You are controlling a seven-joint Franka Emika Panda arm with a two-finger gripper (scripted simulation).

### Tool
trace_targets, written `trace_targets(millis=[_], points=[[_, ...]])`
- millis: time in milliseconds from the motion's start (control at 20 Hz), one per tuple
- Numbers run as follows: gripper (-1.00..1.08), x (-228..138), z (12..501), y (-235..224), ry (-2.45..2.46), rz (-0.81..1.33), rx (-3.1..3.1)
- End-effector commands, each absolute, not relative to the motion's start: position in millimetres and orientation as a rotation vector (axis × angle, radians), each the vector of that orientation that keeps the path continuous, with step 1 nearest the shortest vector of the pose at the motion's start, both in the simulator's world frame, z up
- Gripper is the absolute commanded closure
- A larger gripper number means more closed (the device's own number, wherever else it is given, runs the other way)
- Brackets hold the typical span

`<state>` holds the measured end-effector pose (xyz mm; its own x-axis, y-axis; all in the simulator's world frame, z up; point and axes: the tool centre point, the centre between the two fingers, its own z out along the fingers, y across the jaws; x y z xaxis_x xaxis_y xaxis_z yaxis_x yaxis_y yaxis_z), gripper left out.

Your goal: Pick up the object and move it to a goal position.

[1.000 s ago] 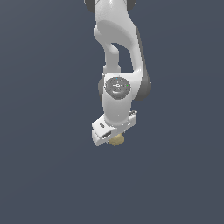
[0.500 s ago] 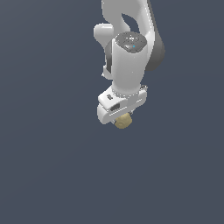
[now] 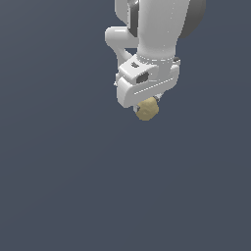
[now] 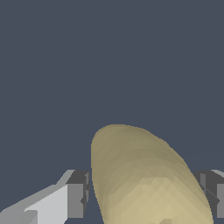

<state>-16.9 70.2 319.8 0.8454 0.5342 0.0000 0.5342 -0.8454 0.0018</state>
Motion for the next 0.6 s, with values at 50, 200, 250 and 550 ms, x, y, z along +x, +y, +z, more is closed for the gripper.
trace_targets(millis=[50,200,250,550], points=[[1.08,-27.6,345.5,77.6,0.873,-0.001,3.017],[1.08,-33.4,361.6,82.1,0.873,0.0,3.017],[1.08,-34.8,365.7,83.3,0.873,0.0,3.017],[1.08,-38.5,376.7,86.6,0.873,0.0,3.017]])
